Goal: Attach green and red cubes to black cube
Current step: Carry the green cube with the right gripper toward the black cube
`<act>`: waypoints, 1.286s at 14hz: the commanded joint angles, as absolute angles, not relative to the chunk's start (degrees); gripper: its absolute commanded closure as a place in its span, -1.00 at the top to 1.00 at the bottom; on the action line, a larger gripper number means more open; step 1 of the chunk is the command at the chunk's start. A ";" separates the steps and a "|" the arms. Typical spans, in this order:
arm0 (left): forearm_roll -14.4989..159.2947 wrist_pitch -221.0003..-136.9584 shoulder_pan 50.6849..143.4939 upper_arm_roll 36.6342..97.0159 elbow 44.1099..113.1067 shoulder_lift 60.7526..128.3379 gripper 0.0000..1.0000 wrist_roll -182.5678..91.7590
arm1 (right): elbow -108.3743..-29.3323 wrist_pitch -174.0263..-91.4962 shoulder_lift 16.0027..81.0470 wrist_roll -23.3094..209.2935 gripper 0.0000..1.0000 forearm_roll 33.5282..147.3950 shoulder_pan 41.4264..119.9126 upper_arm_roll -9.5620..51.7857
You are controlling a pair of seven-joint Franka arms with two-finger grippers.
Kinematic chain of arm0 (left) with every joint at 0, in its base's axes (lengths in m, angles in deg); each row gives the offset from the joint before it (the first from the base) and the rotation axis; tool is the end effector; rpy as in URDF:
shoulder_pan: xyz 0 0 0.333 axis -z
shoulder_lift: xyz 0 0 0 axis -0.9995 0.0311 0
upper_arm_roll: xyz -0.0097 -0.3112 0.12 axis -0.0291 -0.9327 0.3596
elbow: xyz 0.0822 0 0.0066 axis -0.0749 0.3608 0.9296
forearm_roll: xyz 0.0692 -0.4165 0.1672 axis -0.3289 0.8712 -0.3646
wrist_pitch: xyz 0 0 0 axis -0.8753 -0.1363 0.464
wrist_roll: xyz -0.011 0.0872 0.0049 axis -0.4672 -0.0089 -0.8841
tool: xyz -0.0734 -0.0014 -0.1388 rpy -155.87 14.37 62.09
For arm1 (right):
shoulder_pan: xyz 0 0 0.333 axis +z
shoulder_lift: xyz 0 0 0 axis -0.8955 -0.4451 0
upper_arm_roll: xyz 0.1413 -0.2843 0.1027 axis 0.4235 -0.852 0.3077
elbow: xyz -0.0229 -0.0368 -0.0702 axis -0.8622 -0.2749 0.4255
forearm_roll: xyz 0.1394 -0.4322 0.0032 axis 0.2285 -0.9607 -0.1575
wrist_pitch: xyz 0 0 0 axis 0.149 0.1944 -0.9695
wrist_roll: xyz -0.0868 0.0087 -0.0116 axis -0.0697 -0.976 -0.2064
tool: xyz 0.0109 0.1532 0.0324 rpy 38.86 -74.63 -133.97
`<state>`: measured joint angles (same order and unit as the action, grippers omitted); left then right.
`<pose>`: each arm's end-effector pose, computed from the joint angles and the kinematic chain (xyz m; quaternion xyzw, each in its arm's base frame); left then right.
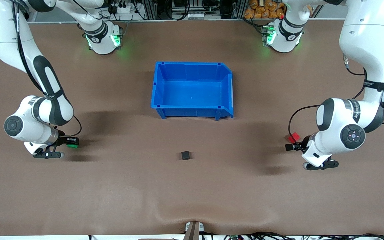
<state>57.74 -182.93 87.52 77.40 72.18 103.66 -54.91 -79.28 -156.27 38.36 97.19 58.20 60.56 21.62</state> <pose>0.7265 -0.0736 0.1879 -0.9965 -0.0601 0.0562 0.0136 0.6601 -0.0908 0.0969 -0.9993 0.0141 0.0330 0.0066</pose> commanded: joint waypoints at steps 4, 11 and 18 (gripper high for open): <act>56.37 -183.37 85.14 77.42 71.71 106.18 1.00 -62.40 | -79.08 -156.36 38.06 98.42 -1.00 59.15 60.23 21.99; 56.37 -183.37 84.88 79.26 72.23 107.42 0.94 -69.18 | -78.55 -156.27 38.15 108.16 -1.00 59.06 60.85 21.90; 56.46 -183.37 84.70 79.26 74.87 106.98 0.88 -74.28 | -73.30 -155.84 38.51 133.52 -1.00 59.06 61.99 24.01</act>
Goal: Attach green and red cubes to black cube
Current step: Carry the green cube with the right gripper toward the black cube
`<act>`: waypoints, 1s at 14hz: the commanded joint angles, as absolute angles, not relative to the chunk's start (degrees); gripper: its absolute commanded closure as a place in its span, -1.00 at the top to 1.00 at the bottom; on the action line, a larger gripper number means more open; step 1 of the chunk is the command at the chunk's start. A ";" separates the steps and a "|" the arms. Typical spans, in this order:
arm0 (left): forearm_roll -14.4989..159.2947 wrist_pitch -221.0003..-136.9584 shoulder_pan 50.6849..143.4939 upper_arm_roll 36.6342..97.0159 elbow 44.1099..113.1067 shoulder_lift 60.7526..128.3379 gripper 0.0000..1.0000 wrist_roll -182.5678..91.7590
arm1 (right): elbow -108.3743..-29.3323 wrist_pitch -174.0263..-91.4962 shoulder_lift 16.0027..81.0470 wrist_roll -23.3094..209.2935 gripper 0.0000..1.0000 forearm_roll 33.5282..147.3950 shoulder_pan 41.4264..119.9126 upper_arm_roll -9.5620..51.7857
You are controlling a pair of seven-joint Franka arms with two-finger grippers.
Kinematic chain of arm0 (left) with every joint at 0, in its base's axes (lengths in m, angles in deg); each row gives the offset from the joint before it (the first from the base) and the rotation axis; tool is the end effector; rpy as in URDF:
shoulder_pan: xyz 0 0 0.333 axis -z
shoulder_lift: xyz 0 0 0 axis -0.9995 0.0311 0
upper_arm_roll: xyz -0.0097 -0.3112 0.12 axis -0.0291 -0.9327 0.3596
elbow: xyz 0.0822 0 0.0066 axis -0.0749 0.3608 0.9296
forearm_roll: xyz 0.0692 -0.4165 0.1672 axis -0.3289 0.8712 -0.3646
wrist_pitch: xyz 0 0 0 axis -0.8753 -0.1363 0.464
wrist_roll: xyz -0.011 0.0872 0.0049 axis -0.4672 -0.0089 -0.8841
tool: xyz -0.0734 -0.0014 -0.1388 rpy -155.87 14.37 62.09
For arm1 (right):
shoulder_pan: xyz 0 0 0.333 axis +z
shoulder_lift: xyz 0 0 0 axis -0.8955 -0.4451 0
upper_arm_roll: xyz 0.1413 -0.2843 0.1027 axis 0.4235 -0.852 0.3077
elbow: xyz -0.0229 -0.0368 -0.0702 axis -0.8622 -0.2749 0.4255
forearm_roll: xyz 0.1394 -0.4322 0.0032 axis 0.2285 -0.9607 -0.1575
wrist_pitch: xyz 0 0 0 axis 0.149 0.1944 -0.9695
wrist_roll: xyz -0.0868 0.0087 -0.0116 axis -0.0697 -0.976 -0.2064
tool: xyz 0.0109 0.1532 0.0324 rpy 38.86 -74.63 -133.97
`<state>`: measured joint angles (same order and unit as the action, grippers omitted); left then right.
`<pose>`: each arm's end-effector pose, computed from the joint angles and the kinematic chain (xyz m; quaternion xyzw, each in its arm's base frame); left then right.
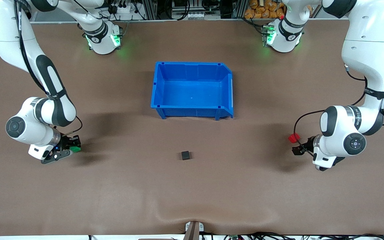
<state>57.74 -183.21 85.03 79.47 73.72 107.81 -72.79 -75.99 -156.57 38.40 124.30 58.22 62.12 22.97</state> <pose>0.7070 -0.0186 0.1227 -0.9630 -0.2476 0.0982 0.0403 0.6909 -0.0580 0.1217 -0.9695 -0.2447 -0.0009 0.0096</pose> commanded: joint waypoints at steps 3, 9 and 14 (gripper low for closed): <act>56.46 -183.37 84.52 79.26 74.87 107.24 0.80 -78.32 | -71.43 -155.48 38.15 143.49 -1.00 59.06 62.08 24.10; 56.37 -183.37 84.52 79.26 75.40 107.33 0.65 -78.86 | -67.14 -155.66 36.41 151.94 -1.00 58.98 64.27 26.20; 56.37 -183.37 84.35 79.09 76.54 107.24 0.65 -78.86 | -57.48 -151.28 31.74 156.69 -1.00 58.98 72.25 27.53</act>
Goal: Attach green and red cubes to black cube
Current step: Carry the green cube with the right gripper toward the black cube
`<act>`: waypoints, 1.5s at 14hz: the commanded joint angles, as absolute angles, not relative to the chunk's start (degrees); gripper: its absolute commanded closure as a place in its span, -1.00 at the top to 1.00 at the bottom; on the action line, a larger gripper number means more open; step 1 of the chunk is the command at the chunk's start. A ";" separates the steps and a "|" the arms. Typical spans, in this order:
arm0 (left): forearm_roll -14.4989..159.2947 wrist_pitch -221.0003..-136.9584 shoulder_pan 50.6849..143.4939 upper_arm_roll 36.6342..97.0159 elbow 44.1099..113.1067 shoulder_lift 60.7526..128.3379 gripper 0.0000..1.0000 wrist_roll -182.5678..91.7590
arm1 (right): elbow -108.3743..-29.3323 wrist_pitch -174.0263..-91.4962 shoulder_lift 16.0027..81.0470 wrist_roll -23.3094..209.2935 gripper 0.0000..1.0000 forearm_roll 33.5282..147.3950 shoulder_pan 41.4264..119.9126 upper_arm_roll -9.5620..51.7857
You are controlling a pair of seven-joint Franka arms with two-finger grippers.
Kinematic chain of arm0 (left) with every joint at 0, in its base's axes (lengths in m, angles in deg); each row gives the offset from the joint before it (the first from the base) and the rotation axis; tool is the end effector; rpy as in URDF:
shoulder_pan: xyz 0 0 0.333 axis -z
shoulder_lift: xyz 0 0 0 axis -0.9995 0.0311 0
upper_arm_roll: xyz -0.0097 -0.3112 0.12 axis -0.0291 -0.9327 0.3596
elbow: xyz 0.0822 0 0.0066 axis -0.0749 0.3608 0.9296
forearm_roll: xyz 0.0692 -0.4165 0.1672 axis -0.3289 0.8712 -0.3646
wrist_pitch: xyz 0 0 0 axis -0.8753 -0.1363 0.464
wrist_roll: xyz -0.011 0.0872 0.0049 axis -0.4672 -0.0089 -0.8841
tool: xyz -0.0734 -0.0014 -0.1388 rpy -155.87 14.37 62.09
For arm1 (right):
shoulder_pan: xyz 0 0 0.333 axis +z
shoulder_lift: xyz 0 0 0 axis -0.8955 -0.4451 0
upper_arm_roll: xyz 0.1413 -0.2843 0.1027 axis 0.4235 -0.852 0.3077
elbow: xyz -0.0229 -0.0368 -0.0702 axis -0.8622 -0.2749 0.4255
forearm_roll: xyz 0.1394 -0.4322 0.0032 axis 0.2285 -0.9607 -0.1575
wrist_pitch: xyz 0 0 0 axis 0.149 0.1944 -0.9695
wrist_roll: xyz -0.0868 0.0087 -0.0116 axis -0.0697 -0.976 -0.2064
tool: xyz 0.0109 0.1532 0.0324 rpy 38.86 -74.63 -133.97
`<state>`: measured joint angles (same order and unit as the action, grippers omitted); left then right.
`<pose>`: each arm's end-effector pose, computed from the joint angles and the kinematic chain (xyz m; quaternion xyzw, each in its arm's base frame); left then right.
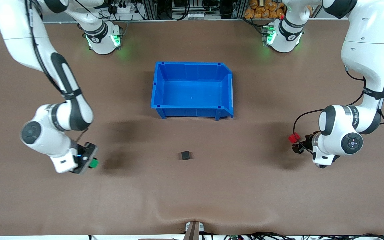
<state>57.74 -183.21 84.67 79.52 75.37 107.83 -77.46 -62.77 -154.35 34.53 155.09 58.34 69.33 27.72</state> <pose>0.6948 -0.0141 0.1101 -0.9498 -0.2885 0.1103 0.0486 0.7631 0.0949 0.1766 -0.8150 -0.5753 -0.0689 0.0021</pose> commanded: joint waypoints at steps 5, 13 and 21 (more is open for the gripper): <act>56.55 -183.46 84.17 79.00 76.89 107.24 0.58 -78.86 | -44.76 -141.71 25.34 154.16 -1.00 58.19 79.82 27.44; 57.16 -183.46 84.26 78.74 77.33 107.33 0.33 -78.94 | -30.65 -139.13 14.87 143.88 -1.00 58.19 88.61 27.18; 57.25 -183.46 84.43 78.56 77.33 107.33 -0.33 -78.94 | -30.30 -141.33 12.49 141.14 -1.00 57.92 93.80 26.21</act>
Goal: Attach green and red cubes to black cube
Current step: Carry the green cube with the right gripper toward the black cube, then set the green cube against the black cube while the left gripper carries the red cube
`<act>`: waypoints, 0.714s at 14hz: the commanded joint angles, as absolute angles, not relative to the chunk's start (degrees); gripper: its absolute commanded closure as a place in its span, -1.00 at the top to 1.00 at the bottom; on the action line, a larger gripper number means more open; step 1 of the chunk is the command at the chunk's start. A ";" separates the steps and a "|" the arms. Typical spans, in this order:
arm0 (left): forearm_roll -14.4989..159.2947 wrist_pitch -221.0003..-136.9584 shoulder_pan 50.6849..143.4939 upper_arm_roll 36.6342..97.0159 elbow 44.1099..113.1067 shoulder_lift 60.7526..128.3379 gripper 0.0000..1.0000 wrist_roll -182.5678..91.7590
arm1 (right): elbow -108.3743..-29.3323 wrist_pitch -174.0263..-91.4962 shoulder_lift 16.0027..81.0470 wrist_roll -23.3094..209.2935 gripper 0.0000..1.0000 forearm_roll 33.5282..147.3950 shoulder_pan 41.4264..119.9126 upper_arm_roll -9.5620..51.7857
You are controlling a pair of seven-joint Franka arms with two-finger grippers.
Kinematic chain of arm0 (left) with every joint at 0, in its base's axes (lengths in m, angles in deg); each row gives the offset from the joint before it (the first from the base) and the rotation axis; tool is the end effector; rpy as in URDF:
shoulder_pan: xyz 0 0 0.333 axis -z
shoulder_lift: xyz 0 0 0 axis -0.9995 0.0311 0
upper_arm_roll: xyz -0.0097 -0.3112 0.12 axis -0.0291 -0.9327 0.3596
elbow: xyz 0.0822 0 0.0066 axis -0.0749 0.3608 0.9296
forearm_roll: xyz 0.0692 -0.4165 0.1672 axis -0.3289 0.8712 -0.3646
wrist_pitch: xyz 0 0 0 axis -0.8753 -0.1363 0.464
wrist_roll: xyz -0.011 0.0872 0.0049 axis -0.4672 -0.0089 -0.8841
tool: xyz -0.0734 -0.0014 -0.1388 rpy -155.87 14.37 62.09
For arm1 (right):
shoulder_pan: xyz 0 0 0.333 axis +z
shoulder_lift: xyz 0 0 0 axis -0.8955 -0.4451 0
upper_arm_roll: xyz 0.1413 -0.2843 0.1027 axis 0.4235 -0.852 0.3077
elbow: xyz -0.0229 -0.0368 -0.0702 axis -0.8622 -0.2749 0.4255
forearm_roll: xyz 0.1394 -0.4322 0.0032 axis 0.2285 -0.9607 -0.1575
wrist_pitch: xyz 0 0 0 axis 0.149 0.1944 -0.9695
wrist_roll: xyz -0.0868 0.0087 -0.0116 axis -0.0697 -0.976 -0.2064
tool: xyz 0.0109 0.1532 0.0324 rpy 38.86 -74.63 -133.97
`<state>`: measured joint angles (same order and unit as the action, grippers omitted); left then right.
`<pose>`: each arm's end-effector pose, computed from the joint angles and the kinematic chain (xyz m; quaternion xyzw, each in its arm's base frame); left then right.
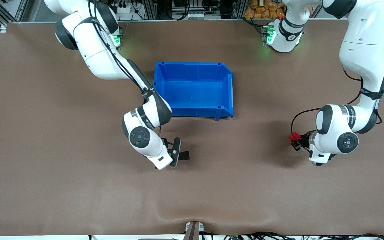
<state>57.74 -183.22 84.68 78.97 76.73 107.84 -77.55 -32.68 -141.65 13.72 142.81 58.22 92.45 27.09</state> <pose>0.6843 -0.0212 0.1005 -0.9497 -0.2840 0.1220 0.0499 0.7382 0.4212 0.1277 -0.7569 -0.6517 -0.0366 0.0310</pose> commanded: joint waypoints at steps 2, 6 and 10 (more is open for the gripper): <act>57.25 -183.46 84.70 78.56 77.16 106.98 -0.60 -78.94 | -30.39 -143.43 12.40 140.87 -1.00 56.70 95.21 25.16; 57.52 -183.46 84.35 78.12 76.02 106.63 -1.00 -78.94 | -30.30 -145.19 11.70 140.96 -1.00 55.02 96.53 24.45; 63.40 -183.37 84.96 78.12 72.42 106.72 -1.00 -84.98 | -30.30 -146.34 11.00 140.87 -1.00 55.02 97.23 24.45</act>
<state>61.32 -183.56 84.76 78.34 73.59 107.58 -80.42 -32.52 -145.89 12.79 142.11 56.02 96.27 24.93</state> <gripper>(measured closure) 0.595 0.608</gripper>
